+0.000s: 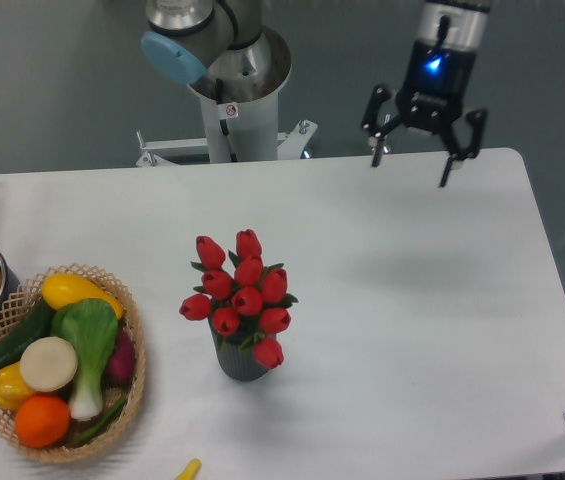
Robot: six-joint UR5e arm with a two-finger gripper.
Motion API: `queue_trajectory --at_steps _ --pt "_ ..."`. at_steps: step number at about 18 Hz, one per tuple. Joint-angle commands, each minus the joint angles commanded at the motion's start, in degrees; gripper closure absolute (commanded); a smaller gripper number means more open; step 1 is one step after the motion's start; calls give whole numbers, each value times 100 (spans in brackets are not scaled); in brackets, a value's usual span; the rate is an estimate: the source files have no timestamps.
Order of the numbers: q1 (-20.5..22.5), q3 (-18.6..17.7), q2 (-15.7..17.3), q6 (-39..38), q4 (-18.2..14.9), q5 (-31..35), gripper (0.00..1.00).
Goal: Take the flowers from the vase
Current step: 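Move the open gripper toward the red tulip stems above the vase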
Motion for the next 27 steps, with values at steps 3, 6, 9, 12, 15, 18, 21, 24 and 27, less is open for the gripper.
queue_trajectory --at_steps 3,6,9,12,15,18,21,24,27 --pt "-61 -45 -70 26 71 -589 0" --pt "-184 -54 -280 665 71 -801 0" --pt "-430 -80 -553 967 80 -801 0" --pt "-737 -45 -799 967 115 -828 0" --pt "-817 -71 -870 897 106 -1239 0" --pt "-931 -80 -1027 870 106 -1566 0" --pt "-1046 -54 -1186 879 106 -1557 0" --pt "-1134 -54 -1318 905 168 -1557 0" --pt "-1204 -28 -1371 888 177 -1566 0"
